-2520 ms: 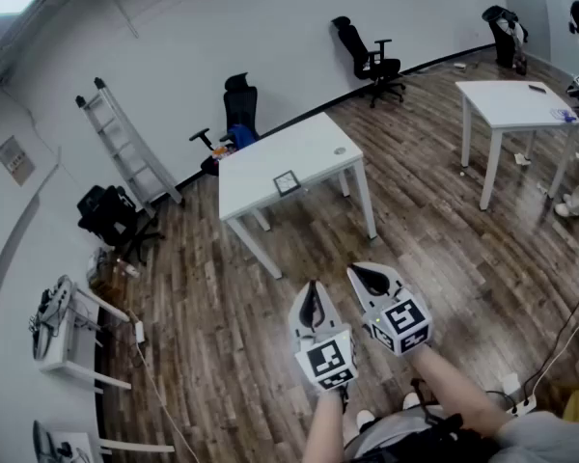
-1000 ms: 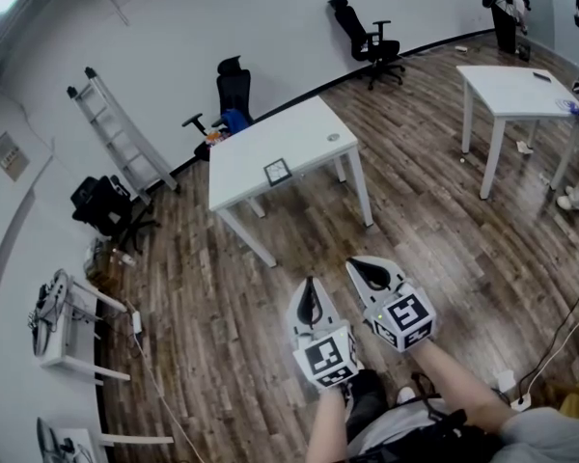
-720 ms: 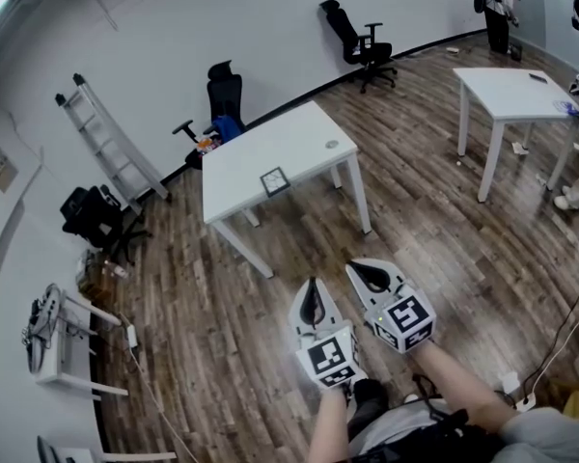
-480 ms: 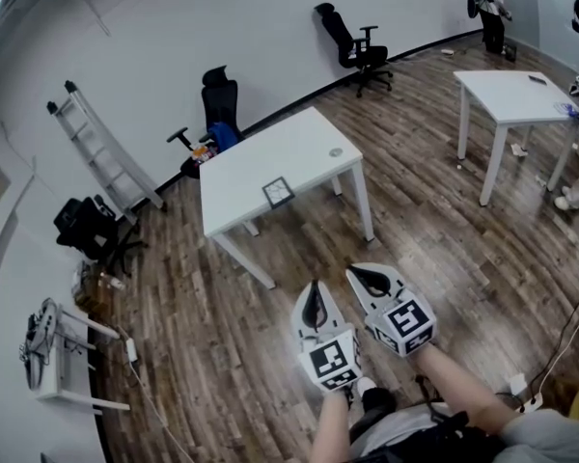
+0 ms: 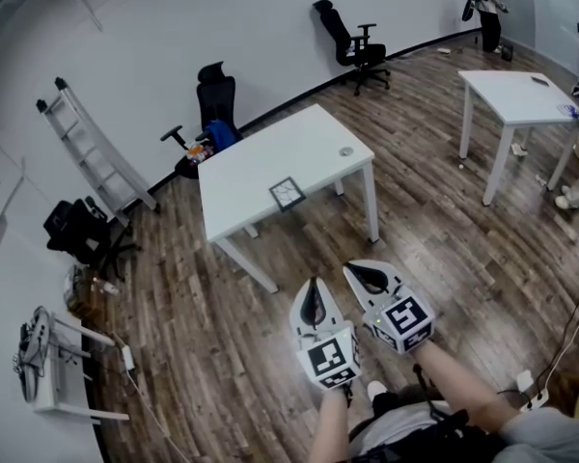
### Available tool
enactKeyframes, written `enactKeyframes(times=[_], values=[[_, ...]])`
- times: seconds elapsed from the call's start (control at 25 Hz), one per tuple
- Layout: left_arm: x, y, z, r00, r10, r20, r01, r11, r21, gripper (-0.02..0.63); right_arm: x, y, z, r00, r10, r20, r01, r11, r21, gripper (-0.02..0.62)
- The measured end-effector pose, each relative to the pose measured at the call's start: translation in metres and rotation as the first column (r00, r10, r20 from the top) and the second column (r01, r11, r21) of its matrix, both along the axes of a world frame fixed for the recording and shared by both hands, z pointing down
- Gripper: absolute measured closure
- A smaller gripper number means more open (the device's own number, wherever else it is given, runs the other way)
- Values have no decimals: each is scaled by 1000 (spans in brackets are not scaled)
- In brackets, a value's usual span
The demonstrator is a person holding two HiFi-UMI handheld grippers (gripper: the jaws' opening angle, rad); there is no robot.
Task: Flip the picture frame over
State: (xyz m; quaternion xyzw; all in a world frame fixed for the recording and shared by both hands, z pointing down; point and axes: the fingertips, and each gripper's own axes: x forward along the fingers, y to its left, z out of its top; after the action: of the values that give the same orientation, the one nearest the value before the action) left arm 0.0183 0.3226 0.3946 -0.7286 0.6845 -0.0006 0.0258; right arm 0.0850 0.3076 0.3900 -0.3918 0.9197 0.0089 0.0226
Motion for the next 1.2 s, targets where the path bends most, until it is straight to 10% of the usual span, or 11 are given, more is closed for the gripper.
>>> enactKeyframes(times=[0.56, 1.2], values=[[-31, -48, 8, 999, -17, -29, 16, 1000, -24, 604, -27, -52, 3, 1000, -13, -6, 13, 1000, -9, 591], [-77, -231, 12, 994, -105, -44, 102, 993, -54, 604, -85, -240, 14, 993, -117, 23, 118, 991, -58, 591]])
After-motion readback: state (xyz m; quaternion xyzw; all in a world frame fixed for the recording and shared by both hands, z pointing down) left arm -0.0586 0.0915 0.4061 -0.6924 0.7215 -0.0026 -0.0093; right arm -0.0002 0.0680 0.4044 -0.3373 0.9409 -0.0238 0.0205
